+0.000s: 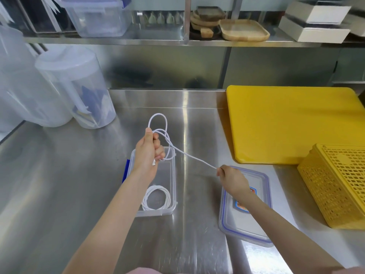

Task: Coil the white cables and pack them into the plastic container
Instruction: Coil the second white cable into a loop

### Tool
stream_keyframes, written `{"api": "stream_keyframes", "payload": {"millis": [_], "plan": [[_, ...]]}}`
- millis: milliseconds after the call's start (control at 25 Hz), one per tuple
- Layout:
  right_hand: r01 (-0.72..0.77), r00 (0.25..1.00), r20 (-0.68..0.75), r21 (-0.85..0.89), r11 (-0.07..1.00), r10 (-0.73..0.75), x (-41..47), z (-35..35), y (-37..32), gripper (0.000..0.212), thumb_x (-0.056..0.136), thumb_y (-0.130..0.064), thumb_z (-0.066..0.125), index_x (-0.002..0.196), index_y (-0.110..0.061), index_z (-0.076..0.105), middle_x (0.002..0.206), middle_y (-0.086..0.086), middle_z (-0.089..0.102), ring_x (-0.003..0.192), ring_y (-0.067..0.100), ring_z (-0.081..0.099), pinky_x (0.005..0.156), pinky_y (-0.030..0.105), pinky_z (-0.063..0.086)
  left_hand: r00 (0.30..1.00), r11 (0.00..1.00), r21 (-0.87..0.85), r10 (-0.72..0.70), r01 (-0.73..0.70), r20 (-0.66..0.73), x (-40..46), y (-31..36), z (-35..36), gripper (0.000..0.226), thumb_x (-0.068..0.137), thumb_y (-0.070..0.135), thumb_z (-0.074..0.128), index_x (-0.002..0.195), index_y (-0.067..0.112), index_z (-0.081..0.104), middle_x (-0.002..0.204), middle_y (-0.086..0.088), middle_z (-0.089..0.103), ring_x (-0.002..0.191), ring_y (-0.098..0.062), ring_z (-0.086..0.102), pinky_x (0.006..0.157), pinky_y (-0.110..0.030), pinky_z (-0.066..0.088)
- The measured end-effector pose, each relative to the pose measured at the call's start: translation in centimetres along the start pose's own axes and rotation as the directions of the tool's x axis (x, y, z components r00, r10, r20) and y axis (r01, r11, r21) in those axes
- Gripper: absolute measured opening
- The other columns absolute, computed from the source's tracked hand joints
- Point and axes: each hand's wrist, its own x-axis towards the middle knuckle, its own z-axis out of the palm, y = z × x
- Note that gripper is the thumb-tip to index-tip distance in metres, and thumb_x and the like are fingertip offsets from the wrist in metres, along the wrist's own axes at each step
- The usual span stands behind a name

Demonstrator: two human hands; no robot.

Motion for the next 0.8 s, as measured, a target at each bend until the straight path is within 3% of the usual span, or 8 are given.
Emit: {"api": "stream_keyframes", "payload": {"millis": [160,320,560,640,800], "plan": [[-0.112,0.993,0.022,-0.049,0.992,0.113,1.0,-0.2,1.1,0.034,0.097,-0.022,0.032,0.101,-0.001,0.058,0.106,0.023,0.064,0.095,0.040,0.059,0.071,0.034,0.042,0.999,0.999,-0.016,0.032,-0.032,0.005,0.2,1.7,-0.1,0.041,0.099,0.034,0.029,0.064,0.017,0.040,0.033,0.010,0.024,0.027,-0.004,0.018,0.030,-0.014,0.023],[-0.194,0.978,0.058,-0.114,0.974,0.201,2.2,-0.6,2.0,0.030,0.095,-0.014,0.033,0.107,0.001,0.056,0.112,0.024,0.062,0.101,0.039,0.059,0.080,0.038,0.047,0.998,0.999,-0.008,0.053,-0.053,0.018,0.4,3.2,-0.2,0.042,0.099,0.034,0.030,0.061,0.018,0.039,0.033,0.011,0.023,0.027,-0.005,0.017,0.030,-0.014,0.022],[-0.223,0.967,0.102,-0.101,0.970,0.233,2.4,-0.5,1.9,0.031,0.097,-0.018,0.032,0.107,-0.001,0.055,0.110,0.021,0.063,0.097,0.035,0.060,0.076,0.036,0.046,0.999,0.986,-0.164,0.037,-0.030,0.035,0.5,5.1,-1.0,0.043,0.098,0.029,0.033,0.057,0.018,0.037,0.031,0.008,0.025,0.024,-0.008,0.020,0.029,-0.014,0.021],[-0.225,0.967,0.119,-0.022,0.974,0.226,2.3,-0.4,1.7,0.033,0.097,-0.020,0.032,0.106,0.000,0.056,0.108,0.022,0.063,0.090,0.033,0.058,0.073,0.035,0.044,0.998,0.987,-0.152,0.051,-0.043,0.048,0.3,4.8,-1.0,0.044,0.097,0.030,0.035,0.055,0.019,0.034,0.032,0.009,0.024,0.025,-0.007,0.019,0.029,-0.015,0.021],[-0.229,0.972,0.146,0.372,0.900,0.186,1.7,-0.9,0.4,0.031,0.095,-0.015,0.038,0.104,0.003,0.062,0.090,0.017,0.065,0.072,0.020,0.052,0.067,0.029,0.042,0.997,0.982,-0.188,0.035,-0.022,0.063,-0.1,3.8,-0.9,0.048,0.095,0.031,0.040,0.050,0.021,0.028,0.032,0.010,0.021,0.026,-0.007,0.018,0.029,-0.016,0.020]]}}
